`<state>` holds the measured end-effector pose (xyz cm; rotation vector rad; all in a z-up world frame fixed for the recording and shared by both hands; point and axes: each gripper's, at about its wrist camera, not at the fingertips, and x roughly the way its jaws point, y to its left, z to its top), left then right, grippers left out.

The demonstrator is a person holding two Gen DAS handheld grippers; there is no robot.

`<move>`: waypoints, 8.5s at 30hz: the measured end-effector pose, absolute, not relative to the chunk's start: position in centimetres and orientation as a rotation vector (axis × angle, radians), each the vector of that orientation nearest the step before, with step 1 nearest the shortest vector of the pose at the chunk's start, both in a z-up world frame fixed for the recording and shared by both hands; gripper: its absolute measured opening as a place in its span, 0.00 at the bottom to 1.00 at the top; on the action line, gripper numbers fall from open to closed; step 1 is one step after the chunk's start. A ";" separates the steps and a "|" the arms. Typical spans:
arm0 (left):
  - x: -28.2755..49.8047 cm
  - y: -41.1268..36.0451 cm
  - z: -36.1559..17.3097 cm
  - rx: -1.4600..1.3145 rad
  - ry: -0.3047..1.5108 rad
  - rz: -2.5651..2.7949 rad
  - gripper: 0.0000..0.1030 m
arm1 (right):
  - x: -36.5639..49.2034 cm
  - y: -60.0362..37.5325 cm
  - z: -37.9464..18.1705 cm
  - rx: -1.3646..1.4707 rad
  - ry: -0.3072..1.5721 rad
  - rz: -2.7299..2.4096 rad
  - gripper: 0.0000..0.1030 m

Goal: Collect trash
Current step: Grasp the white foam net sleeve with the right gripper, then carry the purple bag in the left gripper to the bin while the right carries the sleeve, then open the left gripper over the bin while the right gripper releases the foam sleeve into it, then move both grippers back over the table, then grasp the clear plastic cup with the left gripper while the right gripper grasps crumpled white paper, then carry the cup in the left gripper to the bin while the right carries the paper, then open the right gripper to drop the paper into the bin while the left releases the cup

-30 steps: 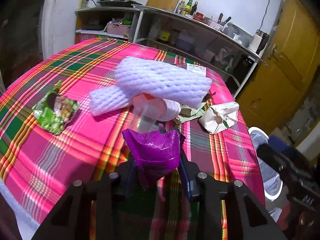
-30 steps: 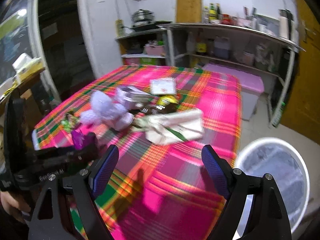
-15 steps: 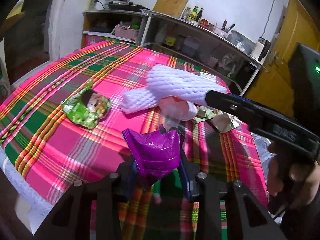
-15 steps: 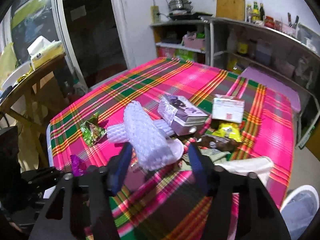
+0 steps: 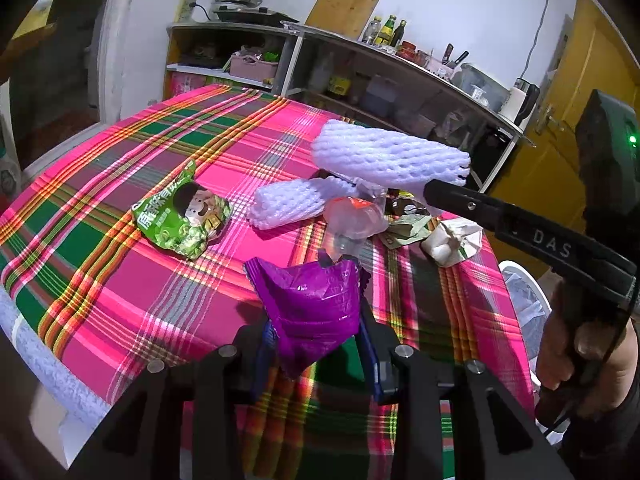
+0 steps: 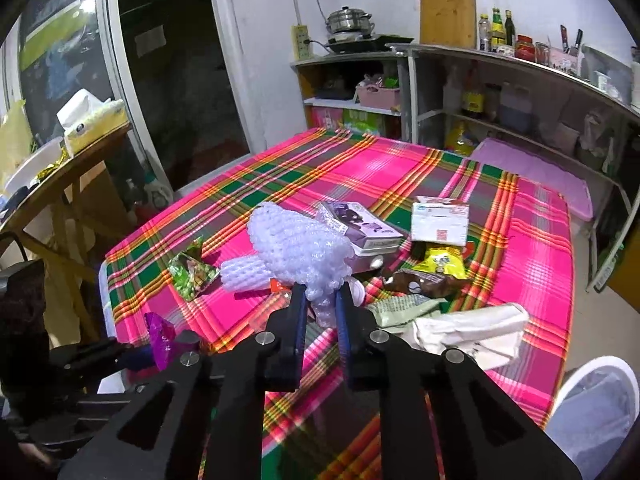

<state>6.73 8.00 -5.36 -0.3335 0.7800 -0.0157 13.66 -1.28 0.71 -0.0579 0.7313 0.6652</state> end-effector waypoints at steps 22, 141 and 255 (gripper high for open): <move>7.6 -1.1 -1.5 -0.175 0.734 -0.203 0.36 | 7.8 -15.1 2.0 0.109 0.670 0.416 0.11; 15.3 6.0 -6.8 -0.181 0.837 -0.104 0.52 | 21.1 -11.8 -3.8 0.100 0.893 0.601 0.55; 13.3 -20.2 -4.7 -0.003 0.890 -0.623 0.43 | 3.9 -31.1 -2.1 0.223 0.744 0.115 0.22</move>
